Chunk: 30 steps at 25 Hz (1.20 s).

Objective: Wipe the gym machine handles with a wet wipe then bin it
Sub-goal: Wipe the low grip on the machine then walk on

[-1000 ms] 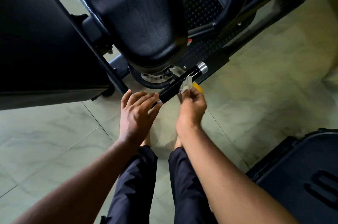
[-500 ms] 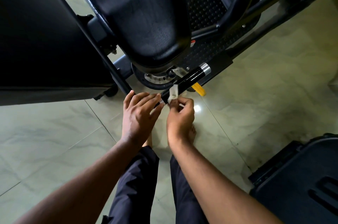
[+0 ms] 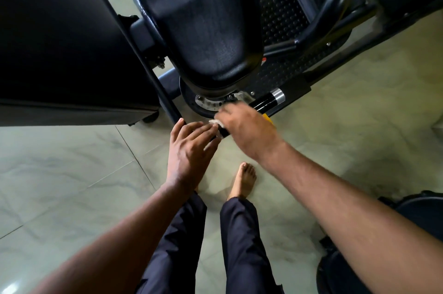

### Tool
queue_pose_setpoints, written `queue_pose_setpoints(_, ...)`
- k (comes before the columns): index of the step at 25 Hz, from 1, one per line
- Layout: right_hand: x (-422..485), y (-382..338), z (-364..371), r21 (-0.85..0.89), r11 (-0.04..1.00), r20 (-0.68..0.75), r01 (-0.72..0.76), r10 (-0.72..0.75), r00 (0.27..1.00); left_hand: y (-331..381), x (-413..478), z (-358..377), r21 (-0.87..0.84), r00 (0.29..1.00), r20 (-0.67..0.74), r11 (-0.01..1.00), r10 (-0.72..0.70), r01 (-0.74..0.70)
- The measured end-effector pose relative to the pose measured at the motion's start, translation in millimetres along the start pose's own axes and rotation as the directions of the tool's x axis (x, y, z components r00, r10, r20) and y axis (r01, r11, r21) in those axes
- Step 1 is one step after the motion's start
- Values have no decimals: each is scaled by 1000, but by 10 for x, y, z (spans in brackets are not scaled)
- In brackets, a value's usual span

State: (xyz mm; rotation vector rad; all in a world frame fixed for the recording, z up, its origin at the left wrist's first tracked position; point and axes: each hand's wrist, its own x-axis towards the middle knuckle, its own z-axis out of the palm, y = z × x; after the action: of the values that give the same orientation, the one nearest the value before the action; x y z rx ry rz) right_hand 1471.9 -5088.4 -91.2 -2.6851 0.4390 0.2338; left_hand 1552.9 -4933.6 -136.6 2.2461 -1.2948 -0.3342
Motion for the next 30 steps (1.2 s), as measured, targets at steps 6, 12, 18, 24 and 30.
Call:
queue_pose_setpoints(6, 154, 92, -240, -3, 999, 191, -33, 33, 981, 14, 22, 0, 23, 1000, -1, 1000, -6, 6)
queue_pose_setpoints(12, 117, 179, -311, -69, 987, 178, -145, 155, 972, 18, 13, 7, 1, 1000, 10, 1000, -21, 21)
queue_pose_setpoints(18, 9, 190, -278, -150, 975, 53, -165, 175, 983, 20, 12, -16, -18, 999, 35, 999, -34, 34)
queue_pose_setpoints(24, -182, 433, -41, 231, 831, -446, -506, 553, 704, 23, 26, -33, -28, 998, 45, 999, -35, 36)
queue_pose_setpoints(30, -55, 120, 340, 779, -558, 537, 287, 829, 155, 30, 19, -48, -25, 998, 54, 999, -21, 23)
